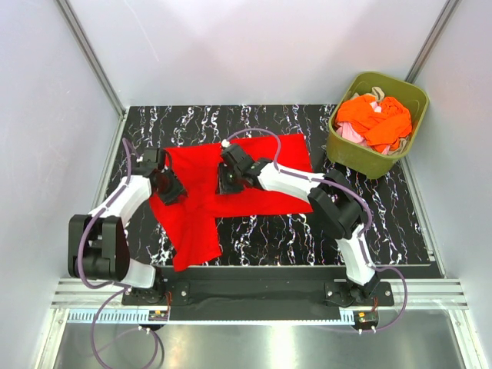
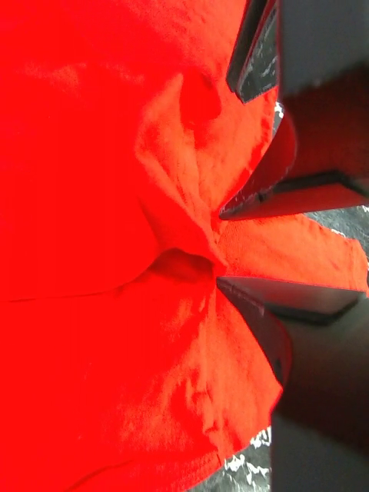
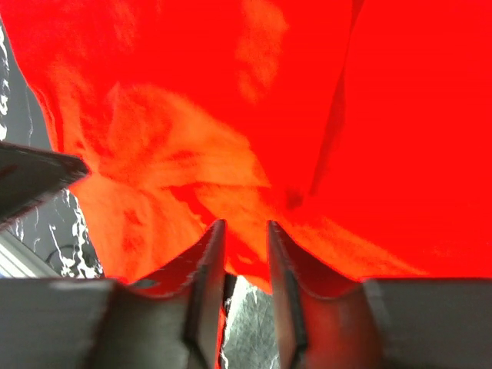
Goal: Fold and stack the t-shirts
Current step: Fold the tshirt
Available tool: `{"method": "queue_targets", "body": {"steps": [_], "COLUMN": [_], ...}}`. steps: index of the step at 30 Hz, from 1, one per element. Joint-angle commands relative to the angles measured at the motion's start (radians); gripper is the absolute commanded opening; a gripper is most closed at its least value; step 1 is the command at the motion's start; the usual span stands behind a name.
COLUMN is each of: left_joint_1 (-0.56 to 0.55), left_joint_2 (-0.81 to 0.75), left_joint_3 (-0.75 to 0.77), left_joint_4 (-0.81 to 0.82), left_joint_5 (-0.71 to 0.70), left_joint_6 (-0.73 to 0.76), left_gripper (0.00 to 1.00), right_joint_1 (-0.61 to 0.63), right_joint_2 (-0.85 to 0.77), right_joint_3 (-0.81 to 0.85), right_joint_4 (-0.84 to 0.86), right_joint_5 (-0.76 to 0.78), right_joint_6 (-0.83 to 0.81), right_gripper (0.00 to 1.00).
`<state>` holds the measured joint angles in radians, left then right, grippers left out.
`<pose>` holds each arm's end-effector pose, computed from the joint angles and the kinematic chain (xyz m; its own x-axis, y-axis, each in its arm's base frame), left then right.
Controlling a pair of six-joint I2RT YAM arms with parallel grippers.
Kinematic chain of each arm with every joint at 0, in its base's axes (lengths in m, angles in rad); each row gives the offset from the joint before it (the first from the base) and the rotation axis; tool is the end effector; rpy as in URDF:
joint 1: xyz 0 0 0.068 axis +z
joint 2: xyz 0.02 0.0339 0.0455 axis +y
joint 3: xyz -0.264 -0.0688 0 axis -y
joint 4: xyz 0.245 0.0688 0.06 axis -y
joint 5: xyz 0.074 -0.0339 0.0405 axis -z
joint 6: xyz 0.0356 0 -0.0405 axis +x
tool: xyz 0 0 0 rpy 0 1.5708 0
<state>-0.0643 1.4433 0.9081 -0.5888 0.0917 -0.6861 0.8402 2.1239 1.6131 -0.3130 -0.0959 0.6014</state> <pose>0.2743 -0.0209 0.2033 -0.7619 -0.5831 -0.2820 -0.4901 0.8036 -0.3376 0.3152 0.3569 0.1904 -0.8477 -0.1022 -0.5205 -0.3700 0.8169 0.4424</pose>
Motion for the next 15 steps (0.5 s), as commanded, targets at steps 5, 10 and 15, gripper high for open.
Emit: {"method": "queue_targets", "body": {"steps": [5, 10, 15], "left_joint_1": [-0.002, -0.003, -0.002], "left_joint_2": [-0.051, -0.070, -0.064], "left_joint_3": [0.003, -0.061, -0.117], "left_joint_4": [0.018, 0.072, 0.136], "left_joint_5": [0.029, 0.057, 0.079], "left_joint_6": [0.065, 0.088, 0.095], "left_gripper": [0.50, 0.52, 0.52], "right_joint_1": [-0.024, -0.027, -0.039], "right_joint_2": [-0.078, -0.079, -0.055], "right_joint_3": [-0.035, -0.061, -0.059], "right_joint_4": [0.015, 0.015, 0.014], "right_joint_5": [-0.062, -0.067, -0.099], "right_joint_6": [-0.034, -0.089, -0.152], "right_gripper": [0.43, 0.45, 0.46]}}
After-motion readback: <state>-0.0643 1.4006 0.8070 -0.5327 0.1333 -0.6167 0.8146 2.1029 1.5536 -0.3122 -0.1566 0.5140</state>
